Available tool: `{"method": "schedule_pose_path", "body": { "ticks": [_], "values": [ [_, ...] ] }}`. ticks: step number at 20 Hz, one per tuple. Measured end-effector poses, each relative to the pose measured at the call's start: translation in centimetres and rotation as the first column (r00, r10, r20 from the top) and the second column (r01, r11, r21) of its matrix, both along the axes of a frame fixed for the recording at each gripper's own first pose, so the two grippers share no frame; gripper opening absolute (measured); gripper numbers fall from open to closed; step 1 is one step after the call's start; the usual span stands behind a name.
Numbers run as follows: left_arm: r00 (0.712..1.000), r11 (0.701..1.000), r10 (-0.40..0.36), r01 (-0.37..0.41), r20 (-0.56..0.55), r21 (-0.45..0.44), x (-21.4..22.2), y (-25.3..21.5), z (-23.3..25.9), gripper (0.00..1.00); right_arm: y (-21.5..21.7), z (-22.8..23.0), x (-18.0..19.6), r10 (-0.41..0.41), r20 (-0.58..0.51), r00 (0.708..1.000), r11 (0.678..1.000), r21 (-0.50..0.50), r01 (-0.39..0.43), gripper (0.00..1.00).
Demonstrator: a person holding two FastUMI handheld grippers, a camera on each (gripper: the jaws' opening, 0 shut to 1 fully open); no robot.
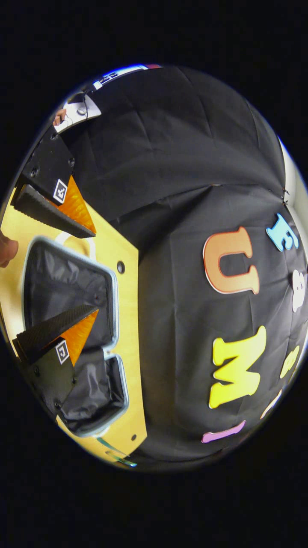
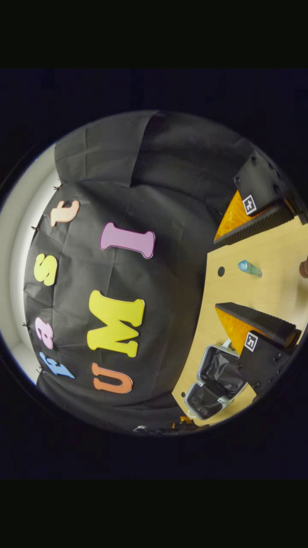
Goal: First open the suitcase, pack the skin care products into it, and then close the suitcase.
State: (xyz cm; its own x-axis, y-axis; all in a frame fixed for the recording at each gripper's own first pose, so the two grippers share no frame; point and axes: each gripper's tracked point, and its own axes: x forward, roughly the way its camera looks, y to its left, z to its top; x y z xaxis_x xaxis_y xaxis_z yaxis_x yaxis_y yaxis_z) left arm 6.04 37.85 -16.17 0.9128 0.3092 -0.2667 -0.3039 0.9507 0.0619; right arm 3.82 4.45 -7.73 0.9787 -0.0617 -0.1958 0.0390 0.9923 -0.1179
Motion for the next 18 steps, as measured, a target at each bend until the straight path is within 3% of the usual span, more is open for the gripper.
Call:
{"method": "schedule_pose_path", "body": {
  "ticks": [4, 7, 11, 18],
  "values": [
    [0.996, 0.996, -0.085, 0.086, 0.037, -0.035, 1.0, -10.3, 1.8, 0.99, -5.1, -1.8, 0.8, -0.016, -0.02, 1.0, 1.0, 0.01, 0.016, 0.8],
    [0.981, 0.977, -0.192, 0.192, 0.003, -0.096, 1.6, -20.0, 0.4, 0.99, -8.7, -3.8, 1.6, -0.027, -0.049, 0.998, 0.999, 0.021, 0.028, 0.8],
    [0.95, 0.948, -0.308, 0.303, -0.045, -0.098, 2.2, -30.9, -1.4, 0.99, -12.3, -7.0, 2.1, -0.028, -0.099, 0.995, 0.999, 0.025, 0.031, 0.8],
    [0.892, 0.895, -0.436, 0.414, -0.123, -0.169, 1.9, -43.2, -5.4, 1.0, -16.8, -10.1, 2.7, -0.019, -0.151, 0.988, 0.999, 0.034, 0.024, 0.8]
  ]
}}
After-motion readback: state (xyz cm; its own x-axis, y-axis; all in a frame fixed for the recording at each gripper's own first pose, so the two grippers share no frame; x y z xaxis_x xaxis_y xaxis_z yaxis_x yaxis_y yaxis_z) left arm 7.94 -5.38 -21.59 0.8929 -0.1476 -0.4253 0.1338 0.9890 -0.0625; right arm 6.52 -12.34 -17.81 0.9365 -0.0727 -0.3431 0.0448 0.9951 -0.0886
